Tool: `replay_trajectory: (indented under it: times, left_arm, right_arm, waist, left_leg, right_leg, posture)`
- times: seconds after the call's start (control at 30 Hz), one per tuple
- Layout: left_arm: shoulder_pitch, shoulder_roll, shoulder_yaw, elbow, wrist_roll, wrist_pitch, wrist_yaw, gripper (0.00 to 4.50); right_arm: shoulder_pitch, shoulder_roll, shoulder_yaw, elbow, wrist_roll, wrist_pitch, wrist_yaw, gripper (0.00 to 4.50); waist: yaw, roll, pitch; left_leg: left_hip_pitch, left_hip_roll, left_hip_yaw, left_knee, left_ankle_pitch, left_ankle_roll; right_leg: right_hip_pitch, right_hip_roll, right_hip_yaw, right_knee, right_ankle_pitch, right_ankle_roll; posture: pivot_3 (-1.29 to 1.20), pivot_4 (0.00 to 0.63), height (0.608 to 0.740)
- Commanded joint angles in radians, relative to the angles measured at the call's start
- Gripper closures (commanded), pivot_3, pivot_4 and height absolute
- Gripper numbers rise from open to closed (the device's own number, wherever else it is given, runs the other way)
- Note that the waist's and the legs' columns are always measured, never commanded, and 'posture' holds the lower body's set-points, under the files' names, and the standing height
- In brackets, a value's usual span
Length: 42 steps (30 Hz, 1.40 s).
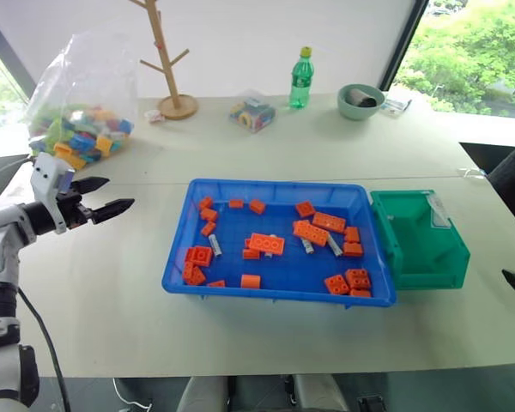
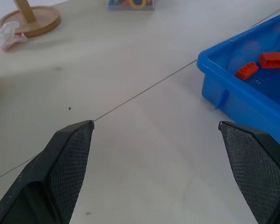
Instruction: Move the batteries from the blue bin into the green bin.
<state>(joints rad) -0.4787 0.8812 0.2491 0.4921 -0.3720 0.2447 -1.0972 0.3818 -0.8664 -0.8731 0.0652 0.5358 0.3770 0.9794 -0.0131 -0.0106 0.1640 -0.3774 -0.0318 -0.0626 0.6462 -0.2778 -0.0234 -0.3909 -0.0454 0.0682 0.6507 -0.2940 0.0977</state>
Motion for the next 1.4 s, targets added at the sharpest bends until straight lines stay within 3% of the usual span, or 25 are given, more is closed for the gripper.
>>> replay_trajectory:
  times: [0.03, 0.53, 0.9, 1.03, 1.2, 1.4]
  left_arm:
    - [-0.021, 0.005, 0.009, -0.001, 0.01, -0.029, 0.005, 0.0]
    - [-0.024, -0.003, 0.012, -0.019, 0.008, 0.009, 0.011, 0.0]
    - [0.003, -0.021, 0.02, -0.06, -0.004, 0.015, 0.018, 0.0]
    - [-0.044, -0.013, 0.007, -0.081, -0.027, 0.057, -0.018, 0.0]
    - [-0.133, 0.028, -0.039, -0.146, -0.078, 0.163, -0.163, 0.0]
    - [-0.196, 0.112, -0.147, -0.258, -0.109, 0.228, -0.412, 0.0]
  right_arm:
    - [0.006, -0.002, -0.045, -0.001, 0.005, -0.016, -0.001, 0.96]
    - [0.0, -0.009, -0.051, 0.015, 0.006, -0.014, -0.009, 0.96]
    - [-0.035, -0.072, -0.049, 0.046, -0.018, -0.014, -0.007, 0.96]
    - [-0.075, -0.118, -0.032, -0.028, 0.007, 0.025, 0.009, 0.96]
    - [-0.263, -0.222, 0.126, -0.169, 0.079, 0.115, 0.038, 0.96]
    - [-0.632, -0.216, 0.541, -0.322, 0.107, 0.208, 0.037, 0.96]
  waist:
    - [0.0, 0.0, 0.0]
    - [0.0, -0.001, 0.0]
    - [0.0, -0.002, 0.001]
    - [0.0, -0.002, 0.001]
    - [-0.01, -0.003, 0.002]
    - [-0.018, -0.004, 0.003]
  left_leg:
    - [0.0, 0.0, 0.0, 0.0, 0.0, 0.0]
    - [0.0, 0.0, 0.0, 0.0, 0.0, 0.0]
    - [0.0, 0.0, 0.0, -0.001, 0.0, 0.0]
    - [0.0, 0.0, 0.0, 0.0, 0.0, 0.0]
    - [0.001, 0.0, 0.0, 0.0, 0.0, 0.0]
    - [-0.001, 0.001, 0.0, -0.001, 0.0, 0.0]
  right_leg:
    - [0.0, 0.0, 0.0, 0.0, 0.0, 0.0]
    - [0.0, 0.0, 0.0, 0.0, 0.0, 0.0]
    - [0.0, 0.0, 0.0, 0.0, 0.0, 0.0]
    - [0.0, 0.0, 0.0, 0.0, 0.0, 0.0]
    - [0.0, 0.001, -0.001, 0.001, 0.0, 0.0]
    - [-0.002, 0.001, -0.002, 0.0, 0.0, 0.0]
  posture:
    - [0.0, 0.15, 0.736]
    - [0.0, 0.15, 0.736]
    - [0.0, 0.15, 0.736]
    - [0.0, 0.15, 0.736]
    - [0.0, 0.15, 0.736]
    - [0.0, 0.15, 0.736]
